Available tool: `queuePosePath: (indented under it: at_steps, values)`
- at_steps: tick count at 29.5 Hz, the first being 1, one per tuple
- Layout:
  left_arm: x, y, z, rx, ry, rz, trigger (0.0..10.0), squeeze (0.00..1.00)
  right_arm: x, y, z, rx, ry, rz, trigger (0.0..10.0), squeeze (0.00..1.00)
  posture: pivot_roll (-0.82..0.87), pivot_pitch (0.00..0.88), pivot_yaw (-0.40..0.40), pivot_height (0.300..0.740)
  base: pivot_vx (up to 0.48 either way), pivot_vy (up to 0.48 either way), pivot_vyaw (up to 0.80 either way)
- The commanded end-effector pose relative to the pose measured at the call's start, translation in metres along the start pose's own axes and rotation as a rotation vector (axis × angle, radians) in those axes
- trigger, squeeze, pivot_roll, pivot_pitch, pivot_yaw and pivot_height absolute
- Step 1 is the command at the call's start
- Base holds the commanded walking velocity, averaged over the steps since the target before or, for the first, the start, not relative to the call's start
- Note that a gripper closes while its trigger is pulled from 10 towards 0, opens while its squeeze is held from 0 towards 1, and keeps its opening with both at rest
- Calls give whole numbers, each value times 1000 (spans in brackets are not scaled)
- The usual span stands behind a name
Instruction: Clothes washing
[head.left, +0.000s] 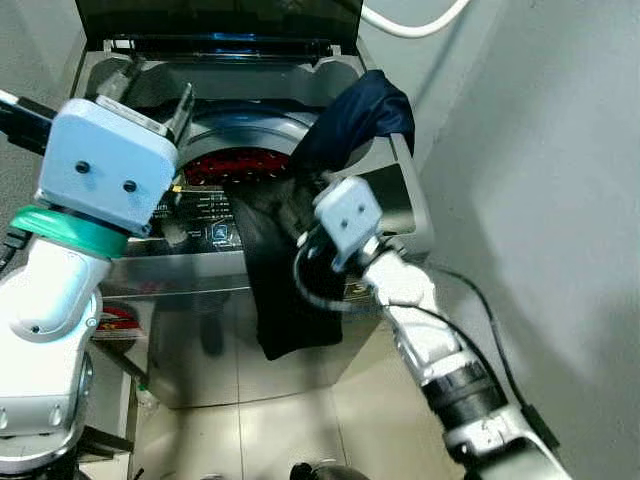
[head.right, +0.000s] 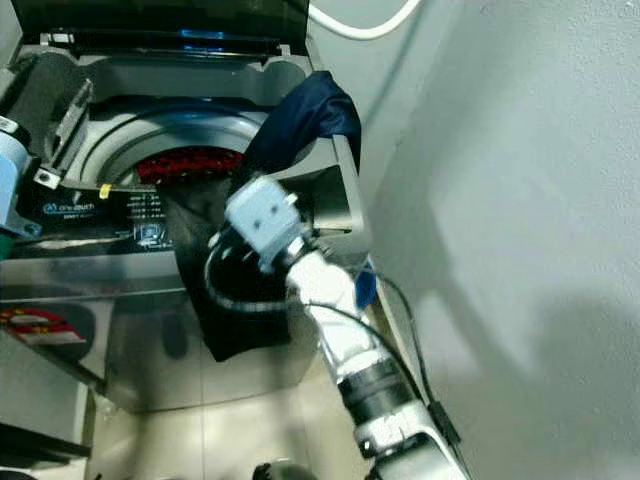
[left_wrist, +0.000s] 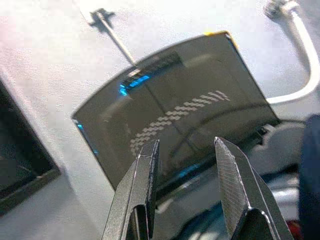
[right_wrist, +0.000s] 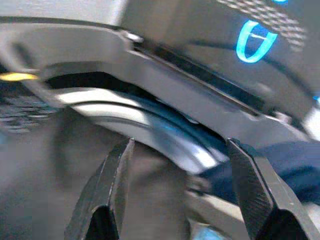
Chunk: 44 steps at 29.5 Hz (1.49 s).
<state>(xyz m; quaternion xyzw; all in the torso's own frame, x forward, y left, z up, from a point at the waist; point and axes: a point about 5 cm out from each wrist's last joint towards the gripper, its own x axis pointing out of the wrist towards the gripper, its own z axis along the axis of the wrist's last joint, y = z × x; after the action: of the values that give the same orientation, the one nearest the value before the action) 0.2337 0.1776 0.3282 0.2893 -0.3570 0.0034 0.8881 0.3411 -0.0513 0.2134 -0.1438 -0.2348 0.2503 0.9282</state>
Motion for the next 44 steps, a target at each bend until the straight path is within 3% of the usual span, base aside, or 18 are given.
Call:
queuePosePath:
  at_steps: [1,4,6,7,9,12,14,20,21,26,28,32,34,36,37,39,40,44]
  values:
    - [1,1,-1,-6,-2,19,10000,0,-1,-13,-10,28,65,-81,10000,0,151,59,-58,740,0,0,0]
    - [2,0,-3,-34,4,27,10000,0,2,-26,-10,87,71,-157,10000,0,150,57,-59,740,0,0,0]
    - [0,-6,-8,-117,46,-1,10000,0,6,-36,3,199,-11,-177,10000,0,149,54,-57,740,0,0,0]
    - [0,-6,-8,-117,46,-1,10000,0,6,-36,3,199,-11,-177,10000,0,149,54,-57,740,0,0,0]
    - [-8,-19,-12,-239,98,-77,10000,0,7,-42,16,274,-92,-153,10000,0,147,55,-54,740,0,0,0]
    - [-12,-27,-13,-306,123,-123,10000,0,7,-43,18,293,-105,-144,10000,0,144,57,-53,740,0,0,0]
    - [-23,-39,-8,-408,137,-239,10000,0,7,-49,18,324,-107,-176,10000,0,147,61,-54,740,0,0,0]
    - [-42,-51,-3,-539,170,-424,10000,0,12,-61,26,394,-156,-234,10000,0,157,65,-56,740,0,0,0]
    - [-49,-54,-2,-589,191,-493,10000,0,13,-60,28,399,-168,-217,10000,0,157,65,-56,740,0,0,0]
    - [-68,-60,-4,-671,252,-620,10000,0,15,-52,31,398,-179,-141,10000,0,162,69,-55,740,0,0,0]
    - [-68,-60,-4,-671,252,-620,10000,0,15,-52,31,398,-179,-141,10000,0,162,69,-55,740,0,0,0]
    - [-86,-67,-13,-715,357,-653,10000,0,10,-27,35,408,-192,14,10000,0,160,71,-53,740,0,0,0]
    - [-86,-67,-13,-715,357,-653,10000,0,10,-27,35,408,-192,14,10000,0,160,71,-53,740,0,0,0]
    - [-100,-73,-26,-830,482,-619,10000,0,8,-17,36,417,-193,70,10000,0,160,71,-53,740,0,0,0]
    - [-100,-73,-26,-830,482,-619,10000,0,8,-17,36,417,-193,70,10000,0,160,71,-53,740,0,0,0]
    - [-118,-81,-47,-967,669,-550,10000,0,7,-13,36,426,-193,90,10000,0,161,73,-50,740,0,0,0]
    - [-118,-81,-47,-967,669,-550,10000,0,7,-13,36,426,-193,90,10000,0,161,73,-50,740,0,0,0]
    - [-128,-86,-86,-1018,860,-375,10000,0,9,-12,38,428,-202,89,10000,0,134,70,-36,740,0,0,0]
